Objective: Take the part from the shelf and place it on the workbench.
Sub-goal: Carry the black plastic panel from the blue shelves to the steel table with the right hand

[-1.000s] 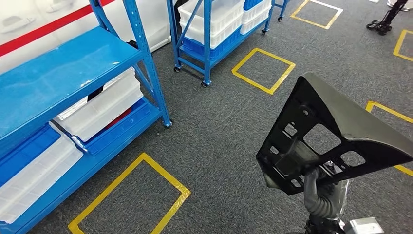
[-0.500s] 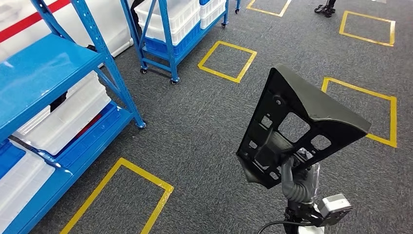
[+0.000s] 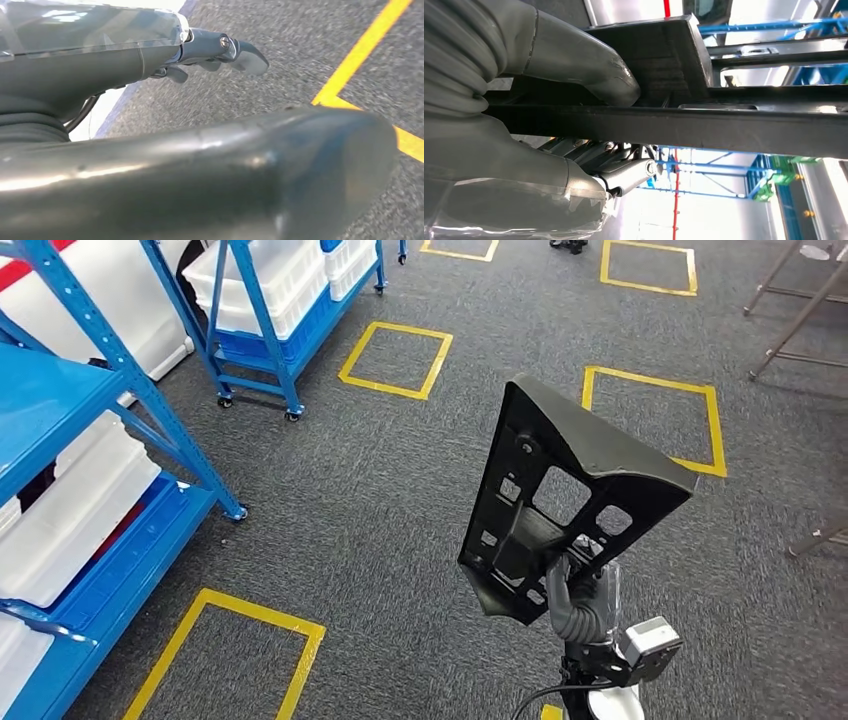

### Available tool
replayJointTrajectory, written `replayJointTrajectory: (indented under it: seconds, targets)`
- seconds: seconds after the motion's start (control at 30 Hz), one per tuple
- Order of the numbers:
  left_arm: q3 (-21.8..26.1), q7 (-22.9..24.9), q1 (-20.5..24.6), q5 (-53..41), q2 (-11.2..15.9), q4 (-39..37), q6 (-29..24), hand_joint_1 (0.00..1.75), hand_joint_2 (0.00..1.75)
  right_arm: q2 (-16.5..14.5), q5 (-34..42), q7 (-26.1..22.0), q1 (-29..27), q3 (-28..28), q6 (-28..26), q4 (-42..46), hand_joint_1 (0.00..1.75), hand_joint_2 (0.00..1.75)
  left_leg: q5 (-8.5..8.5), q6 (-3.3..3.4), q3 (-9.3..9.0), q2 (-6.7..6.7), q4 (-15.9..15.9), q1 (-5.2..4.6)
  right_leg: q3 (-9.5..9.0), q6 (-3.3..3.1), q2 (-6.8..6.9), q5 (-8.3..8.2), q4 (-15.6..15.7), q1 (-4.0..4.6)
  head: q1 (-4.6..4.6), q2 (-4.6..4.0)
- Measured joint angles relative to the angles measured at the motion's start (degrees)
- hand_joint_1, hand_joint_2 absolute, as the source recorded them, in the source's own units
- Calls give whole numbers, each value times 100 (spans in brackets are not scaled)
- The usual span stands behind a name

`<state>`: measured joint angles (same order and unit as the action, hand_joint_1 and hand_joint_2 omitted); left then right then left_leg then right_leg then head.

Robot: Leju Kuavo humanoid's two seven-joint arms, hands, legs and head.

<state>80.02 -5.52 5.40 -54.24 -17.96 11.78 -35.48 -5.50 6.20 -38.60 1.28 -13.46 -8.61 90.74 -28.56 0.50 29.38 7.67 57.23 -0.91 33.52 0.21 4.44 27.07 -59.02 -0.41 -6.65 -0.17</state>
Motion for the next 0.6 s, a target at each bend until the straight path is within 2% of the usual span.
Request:
replayJointTrajectory:
  seconds: [0.03, 0.07, 0.1, 0.17, 0.2, 0.23, 0.27, 0.3, 0.33, 0.4, 0.43, 0.47, 0.53, 0.57, 0.6]
  targets:
    - [0, -19, 2, 14, 0, 0, 5, 0, 0, 2, 3, 1, 4, -11, -6, -16, 175, 175, -16, -31, 3, 28, 9, 7, 10, -35, -74, -16, 13, -1, 1, 0]
    - [0, -38, 2, 25, 1, 0, 13, 0, 0, 5, 4, 2, 7, -21, -14, -28, 175, 175, -69, -66, 20, -41, 62, 21, 21, -76, -143, -38, 29, -11, 1, -1]
    - [1, -61, 1, 40, 1, 0, 22, 0, 0, 8, 5, 3, 19, -34, -23, -40, 175, 175, -186, -96, 81, -181, 215, 37, 35, -116, -217, -64, 46, -24, 0, -1]
    - [6, -112, -7, 77, 2, 0, 54, 0, 0, 13, 13, 5, 54, -63, -42, -54, 175, 175, -571, -131, 359, -555, 865, 68, 68, -174, -361, -103, 56, -33, 0, -1]
    - [11, -140, -11, 103, 2, 0, 75, 0, 0, 15, 16, 8, 68, -73, -51, -61, 175, 175, -756, -137, 544, -657, 1279, 75, 86, -189, -440, -115, 52, -28, -1, 0]
    - [16, -167, -14, 126, 3, 0, 99, 0, 0, 15, 20, 11, 72, -78, -61, -68, 175, 175, -857, -140, 689, -700, 1594, 80, 98, -195, -525, -124, 47, -23, -1, 0]
    - [21, -196, -15, 154, 3, 0, 124, 0, 0, 17, 24, 14, 71, -79, -69, -74, 175, 175, -841, -138, 749, -714, 1716, 84, 104, -194, -614, -131, 40, -20, -1, -1]
    - [26, -229, -15, 180, 4, 0, 150, 0, 0, 20, 31, 17, 69, -79, -81, -80, 175, 175, -710, -132, 706, -725, 1611, 92, 107, -187, -708, -138, 32, -19, -1, -1]
    - [31, -263, -14, 207, 4, 0, 179, 0, 0, 23, 40, 20, 68, -79, -93, -85, 175, 175, -491, -124, 564, -775, 1285, 106, 105, -178, -800, -144, 24, -21, 0, -1]
    - [44, -330, -15, 257, 4, 0, 236, 0, 0, 34, 56, 21, 71, -79, -117, -86, 175, 175, -123, -107, 228, -1030, 494, 144, 120, -142, -968, -157, -2, -20, 0, -1]
    - [58, -357, -18, 285, 5, 0, 264, 0, 0, 40, 61, 22, 72, -79, -127, -85, 175, 175, -40, -96, 130, -1141, 243, 157, 143, -108, -1041, -172, -12, -22, 1, -1]
    - [77, -380, -18, 307, 5, 0, 289, 0, 0, 52, 64, 23, 68, -79, -136, -84, 175, 175, -27, -80, 88, -1199, 132, 158, 171, -68, -1108, -192, -14, -25, 1, -1]
    - [110, -431, -16, 354, 4, 0, 349, 0, 0, 92, 70, 26, 49, -73, -154, -81, 175, 175, 2, -13, 87, -1102, 91, 145, 223, 23, -1225, -240, -1, -43, 1, -1]
    - [117, -463, -12, 373, 3, 0, 386, 0, 0, 120, 74, 27, 36, -65, -163, -79, 175, 175, 32, 34, 83, -1032, 65, 143, 253, 52, -1170, -221, -30, -41, 1, -1]
    - [121, -500, -13, 391, 3, 0, 430, 0, 0, 147, 77, 30, 29, -57, -169, -75, 175, 175, 64, 84, 87, -956, 34, 144, 313, 75, -1044, -141, -140, -33, 1, -1]
